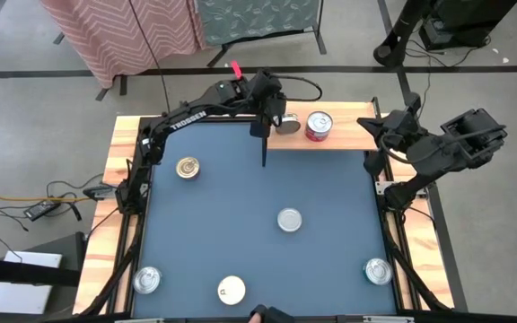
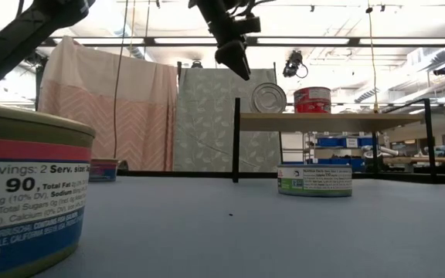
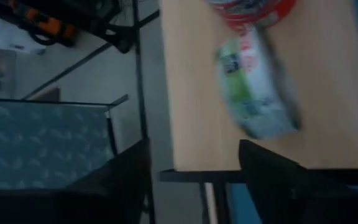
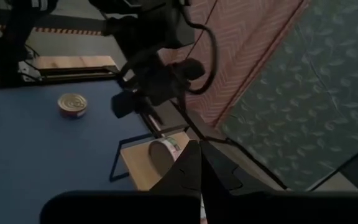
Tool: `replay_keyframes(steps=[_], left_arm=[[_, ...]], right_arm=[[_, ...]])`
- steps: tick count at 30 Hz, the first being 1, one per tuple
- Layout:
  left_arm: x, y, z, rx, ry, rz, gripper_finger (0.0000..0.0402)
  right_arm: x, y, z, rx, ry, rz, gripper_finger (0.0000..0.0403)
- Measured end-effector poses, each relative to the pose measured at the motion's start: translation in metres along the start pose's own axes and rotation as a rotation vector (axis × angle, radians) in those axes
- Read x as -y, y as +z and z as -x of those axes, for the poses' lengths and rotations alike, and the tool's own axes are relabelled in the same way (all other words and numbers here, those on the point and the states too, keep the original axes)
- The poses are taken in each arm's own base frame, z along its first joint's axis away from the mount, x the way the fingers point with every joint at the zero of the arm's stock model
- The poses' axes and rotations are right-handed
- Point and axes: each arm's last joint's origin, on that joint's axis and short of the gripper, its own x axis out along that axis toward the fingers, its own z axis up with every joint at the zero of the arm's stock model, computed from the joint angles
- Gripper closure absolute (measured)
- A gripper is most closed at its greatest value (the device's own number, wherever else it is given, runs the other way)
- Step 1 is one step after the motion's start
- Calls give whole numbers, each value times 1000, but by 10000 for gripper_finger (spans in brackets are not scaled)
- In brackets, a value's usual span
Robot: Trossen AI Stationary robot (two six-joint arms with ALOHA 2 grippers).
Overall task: Stack canned seafood by type on shelf
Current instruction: Put the top green tuna can on the shelf
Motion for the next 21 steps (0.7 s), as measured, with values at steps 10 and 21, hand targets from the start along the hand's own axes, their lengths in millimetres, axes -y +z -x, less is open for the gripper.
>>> replay_keyframes(steps=[10,21], left_arm=[[18,9,6,56,-148,80,90],[13,20,10,81,15,-221,90]], right_arm=[[2,0,-1,0,-21,18,398],[2,0,-1,8,-43,43,398]])
